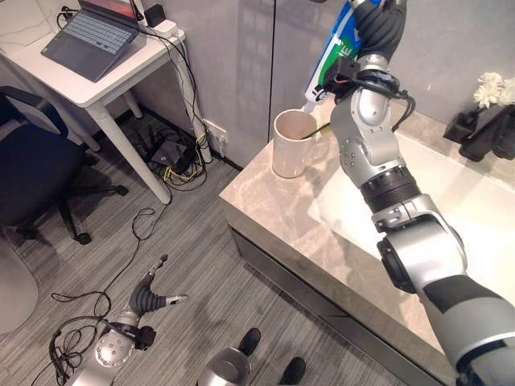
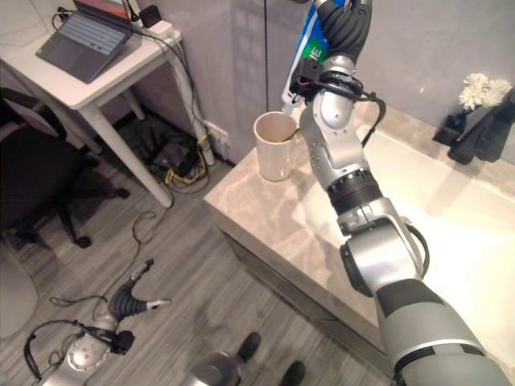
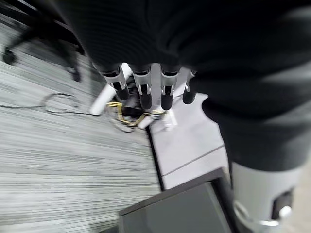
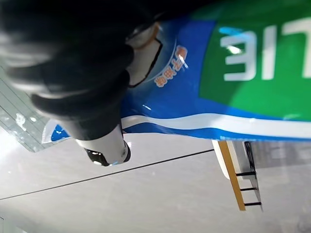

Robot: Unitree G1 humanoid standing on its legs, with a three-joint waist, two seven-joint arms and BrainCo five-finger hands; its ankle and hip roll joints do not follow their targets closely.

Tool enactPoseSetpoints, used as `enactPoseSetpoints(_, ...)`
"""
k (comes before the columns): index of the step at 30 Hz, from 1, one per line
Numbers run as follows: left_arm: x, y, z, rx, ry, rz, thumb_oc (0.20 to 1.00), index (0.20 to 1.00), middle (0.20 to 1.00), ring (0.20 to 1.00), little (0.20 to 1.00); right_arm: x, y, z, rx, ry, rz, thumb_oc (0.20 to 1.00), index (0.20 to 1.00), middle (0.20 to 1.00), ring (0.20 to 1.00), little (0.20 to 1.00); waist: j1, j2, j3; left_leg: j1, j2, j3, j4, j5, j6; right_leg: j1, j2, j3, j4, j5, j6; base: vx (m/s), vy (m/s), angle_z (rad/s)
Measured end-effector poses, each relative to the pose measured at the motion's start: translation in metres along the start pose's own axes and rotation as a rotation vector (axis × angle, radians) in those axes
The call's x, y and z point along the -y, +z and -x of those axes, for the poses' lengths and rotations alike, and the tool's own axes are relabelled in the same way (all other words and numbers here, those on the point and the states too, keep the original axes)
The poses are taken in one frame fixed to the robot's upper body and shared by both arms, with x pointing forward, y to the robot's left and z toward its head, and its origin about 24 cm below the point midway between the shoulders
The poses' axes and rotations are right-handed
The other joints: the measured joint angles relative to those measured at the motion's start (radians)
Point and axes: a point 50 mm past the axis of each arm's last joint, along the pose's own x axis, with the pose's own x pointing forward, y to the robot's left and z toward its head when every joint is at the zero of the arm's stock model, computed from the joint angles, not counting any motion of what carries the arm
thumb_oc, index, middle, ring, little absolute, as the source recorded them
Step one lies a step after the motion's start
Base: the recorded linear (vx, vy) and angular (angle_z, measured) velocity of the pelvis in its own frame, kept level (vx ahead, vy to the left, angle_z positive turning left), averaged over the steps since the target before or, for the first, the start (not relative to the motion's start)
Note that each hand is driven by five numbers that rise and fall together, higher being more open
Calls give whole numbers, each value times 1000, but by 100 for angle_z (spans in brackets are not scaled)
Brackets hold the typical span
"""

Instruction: Put brush and paste in cup on sink, flatten towel.

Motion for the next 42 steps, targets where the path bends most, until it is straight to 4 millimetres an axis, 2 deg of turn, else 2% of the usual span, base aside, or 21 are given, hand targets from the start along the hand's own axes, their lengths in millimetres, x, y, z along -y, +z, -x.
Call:
enactPoseSetpoints(15,-3,-5,-6,-25,12,-10,1000,1000,1000,1000,1000,-2,-3,1,-23,14,25,200,200,200,200,200,-8,-3,1,-15,-1,1,9,1,1,-11,1,0,0,4,-1,0,0,0)
enactPoseSetpoints(22,-3,-5,-6,-28,14,-10,1000,1000,1000,1000,1000,-3,-4,2,-25,18,22,200,200,200,200,200,-10,-19,10,-15,0,6,10,0,1,-13,1,6,0,6,-1,0,0,0)
enactPoseSetpoints(32,-4,-8,-6,-43,16,-12,1000,1000,1000,1000,1000,-12,-7,6,-37,61,8,200,200,200,200,200,-13,-20,10,-13,1,26,10,0,1,-17,1,24,-2,13,-3,-1,1,-5)
enactPoseSetpoints(42,-4,-8,-6,-44,17,-10,1000,1000,1000,1000,1000,-11,-9,7,-45,62,9,200,200,200,200,200,-18,-20,10,-14,1,27,11,0,1,-17,0,24,-2,14,-3,0,0,0)
